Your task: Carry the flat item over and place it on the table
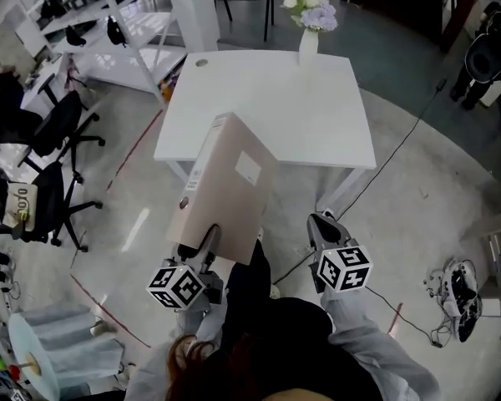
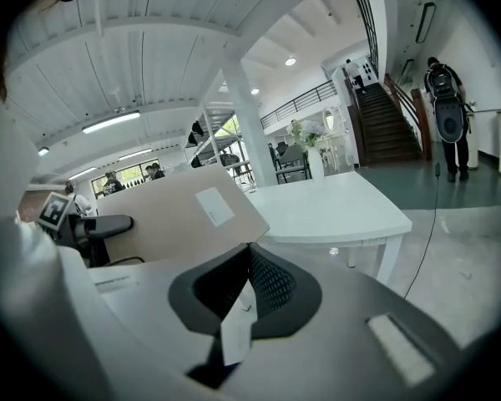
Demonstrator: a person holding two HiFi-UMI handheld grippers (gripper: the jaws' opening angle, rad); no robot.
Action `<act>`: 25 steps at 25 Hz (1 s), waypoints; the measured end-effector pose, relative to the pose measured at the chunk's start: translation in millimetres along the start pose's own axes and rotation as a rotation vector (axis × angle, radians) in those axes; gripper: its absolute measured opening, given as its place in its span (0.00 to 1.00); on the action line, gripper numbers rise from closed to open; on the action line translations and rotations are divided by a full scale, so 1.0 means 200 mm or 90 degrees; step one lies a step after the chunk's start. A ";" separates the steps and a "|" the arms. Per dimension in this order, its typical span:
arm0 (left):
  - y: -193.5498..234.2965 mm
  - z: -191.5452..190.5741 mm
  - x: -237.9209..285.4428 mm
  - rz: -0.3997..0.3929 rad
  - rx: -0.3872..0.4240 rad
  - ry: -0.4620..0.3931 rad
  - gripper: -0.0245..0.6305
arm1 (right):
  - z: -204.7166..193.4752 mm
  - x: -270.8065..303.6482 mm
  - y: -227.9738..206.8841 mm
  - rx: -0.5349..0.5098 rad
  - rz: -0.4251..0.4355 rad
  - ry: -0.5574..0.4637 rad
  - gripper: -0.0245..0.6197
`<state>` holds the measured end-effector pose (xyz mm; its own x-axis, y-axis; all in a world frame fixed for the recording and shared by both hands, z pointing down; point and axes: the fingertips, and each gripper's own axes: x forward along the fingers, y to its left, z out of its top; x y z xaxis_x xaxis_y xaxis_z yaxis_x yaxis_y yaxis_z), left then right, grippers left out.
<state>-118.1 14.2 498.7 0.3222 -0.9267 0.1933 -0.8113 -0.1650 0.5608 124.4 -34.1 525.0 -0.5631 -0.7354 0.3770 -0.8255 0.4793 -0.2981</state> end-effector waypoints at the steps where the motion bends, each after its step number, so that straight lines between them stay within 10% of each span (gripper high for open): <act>1: 0.01 0.02 0.05 -0.004 0.000 0.001 0.45 | 0.02 0.04 -0.02 0.001 -0.003 -0.001 0.06; 11: 0.16 0.41 0.66 -0.015 0.086 0.013 0.45 | 0.50 0.56 -0.20 -0.013 -0.029 -0.026 0.06; 25: 0.44 0.76 1.28 -0.083 0.053 0.022 0.45 | 0.82 1.11 -0.32 -0.016 -0.080 -0.042 0.06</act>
<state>-181.0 -288.5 474.0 0.4422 -0.8840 0.1516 -0.7989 -0.3113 0.5146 58.1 -306.1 483.9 -0.4519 -0.8201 0.3511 -0.8907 0.3926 -0.2293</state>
